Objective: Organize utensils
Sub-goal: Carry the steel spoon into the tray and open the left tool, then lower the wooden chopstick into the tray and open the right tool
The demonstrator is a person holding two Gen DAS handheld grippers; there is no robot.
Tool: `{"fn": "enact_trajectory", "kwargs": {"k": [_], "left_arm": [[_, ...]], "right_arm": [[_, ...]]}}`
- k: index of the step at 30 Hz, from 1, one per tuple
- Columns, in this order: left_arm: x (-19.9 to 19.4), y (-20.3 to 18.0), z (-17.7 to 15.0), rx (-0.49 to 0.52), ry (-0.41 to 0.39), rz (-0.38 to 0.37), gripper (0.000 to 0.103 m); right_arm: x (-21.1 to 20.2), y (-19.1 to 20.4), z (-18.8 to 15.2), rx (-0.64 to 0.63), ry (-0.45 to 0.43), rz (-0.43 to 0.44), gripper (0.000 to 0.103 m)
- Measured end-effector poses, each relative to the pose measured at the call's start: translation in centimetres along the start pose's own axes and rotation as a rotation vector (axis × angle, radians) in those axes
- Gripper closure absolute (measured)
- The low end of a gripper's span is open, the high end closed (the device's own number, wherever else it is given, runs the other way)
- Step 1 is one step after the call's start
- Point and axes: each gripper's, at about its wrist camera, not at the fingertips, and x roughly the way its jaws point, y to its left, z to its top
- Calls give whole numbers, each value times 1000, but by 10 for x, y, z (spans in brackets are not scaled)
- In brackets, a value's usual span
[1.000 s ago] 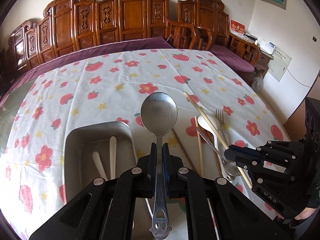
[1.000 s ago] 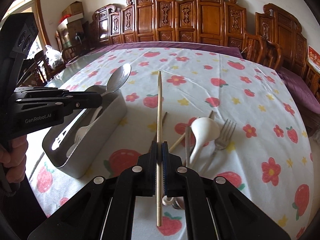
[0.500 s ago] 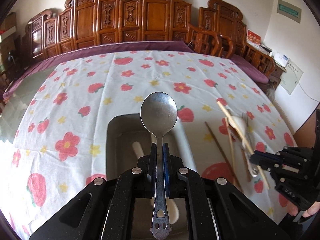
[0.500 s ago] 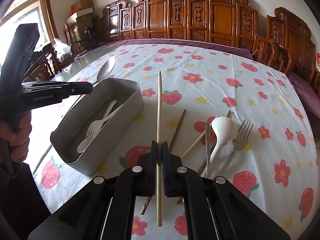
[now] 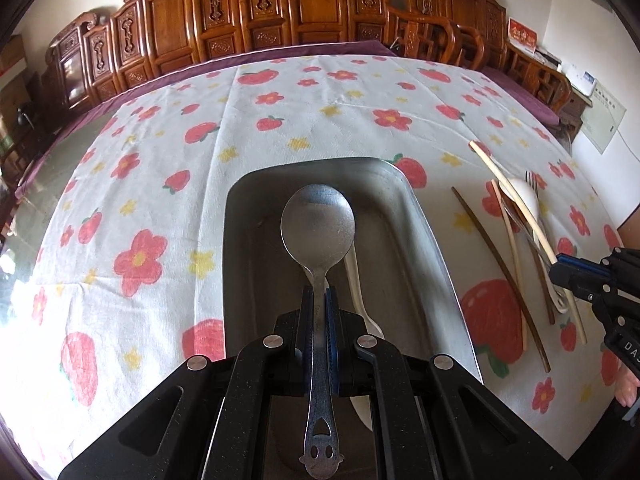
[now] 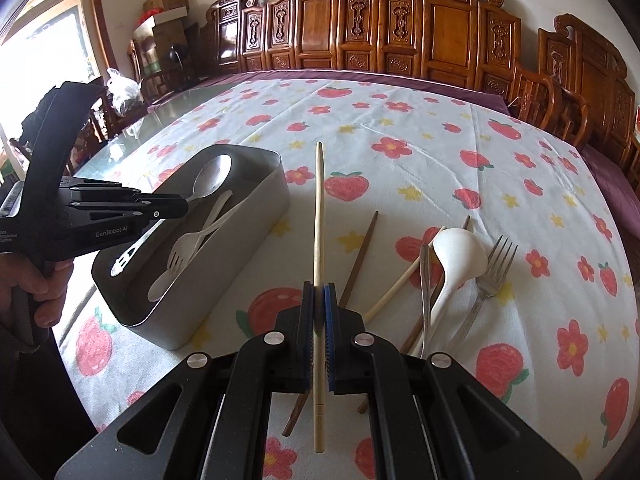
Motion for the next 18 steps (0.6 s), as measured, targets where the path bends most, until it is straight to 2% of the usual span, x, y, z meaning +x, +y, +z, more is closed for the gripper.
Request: {"fn": "enact_trajectory", "kwargs": {"k": [7, 18], "left_arm": [[6, -1, 0, 8, 23, 11, 98], [-15, 11, 5, -18, -45, 4, 97]], "right_arm": [[-1, -5, -2, 11, -2, -11, 97], [-3, 2, -1, 22, -6, 7, 97]]}}
